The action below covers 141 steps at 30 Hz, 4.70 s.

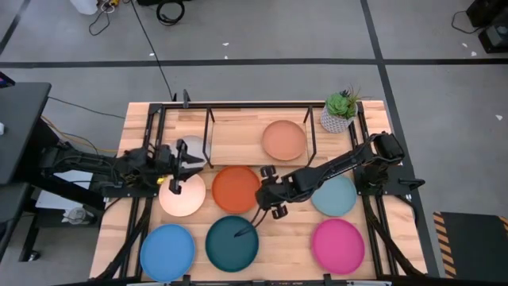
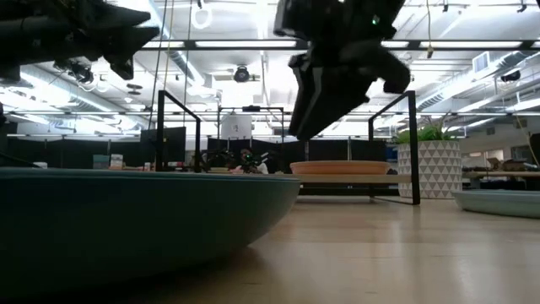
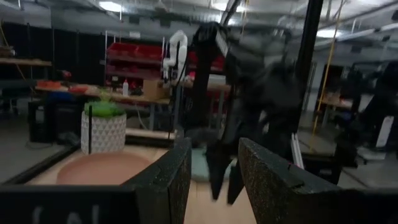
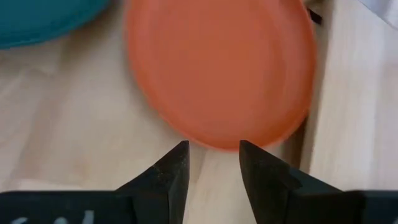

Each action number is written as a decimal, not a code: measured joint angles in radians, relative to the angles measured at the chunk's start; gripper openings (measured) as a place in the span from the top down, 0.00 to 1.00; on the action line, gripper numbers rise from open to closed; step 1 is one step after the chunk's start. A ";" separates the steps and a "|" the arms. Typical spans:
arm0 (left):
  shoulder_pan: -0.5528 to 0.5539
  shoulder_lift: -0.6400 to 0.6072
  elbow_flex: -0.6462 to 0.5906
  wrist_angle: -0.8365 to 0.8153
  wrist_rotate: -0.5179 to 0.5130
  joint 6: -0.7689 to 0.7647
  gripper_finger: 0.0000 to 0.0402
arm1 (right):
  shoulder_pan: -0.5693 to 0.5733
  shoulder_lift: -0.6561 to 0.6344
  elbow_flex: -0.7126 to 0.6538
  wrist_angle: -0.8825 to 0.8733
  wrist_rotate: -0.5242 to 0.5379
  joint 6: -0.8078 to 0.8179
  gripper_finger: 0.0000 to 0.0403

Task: Place and stack plates onto a shelf
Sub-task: Put the orange plate on the shelf

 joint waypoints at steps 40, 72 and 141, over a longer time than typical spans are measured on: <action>-0.232 0.439 0.612 -1.076 0.067 -0.351 0.66 | 0.074 -0.374 -0.890 1.243 0.213 -0.262 0.70; -0.418 1.227 0.935 -1.305 -0.195 0.066 0.52 | 0.101 -0.344 -0.931 1.403 0.132 -0.350 0.70; 0.051 1.216 1.260 -1.473 -0.178 0.172 0.95 | 0.108 -0.343 -0.931 1.290 0.133 -0.185 0.70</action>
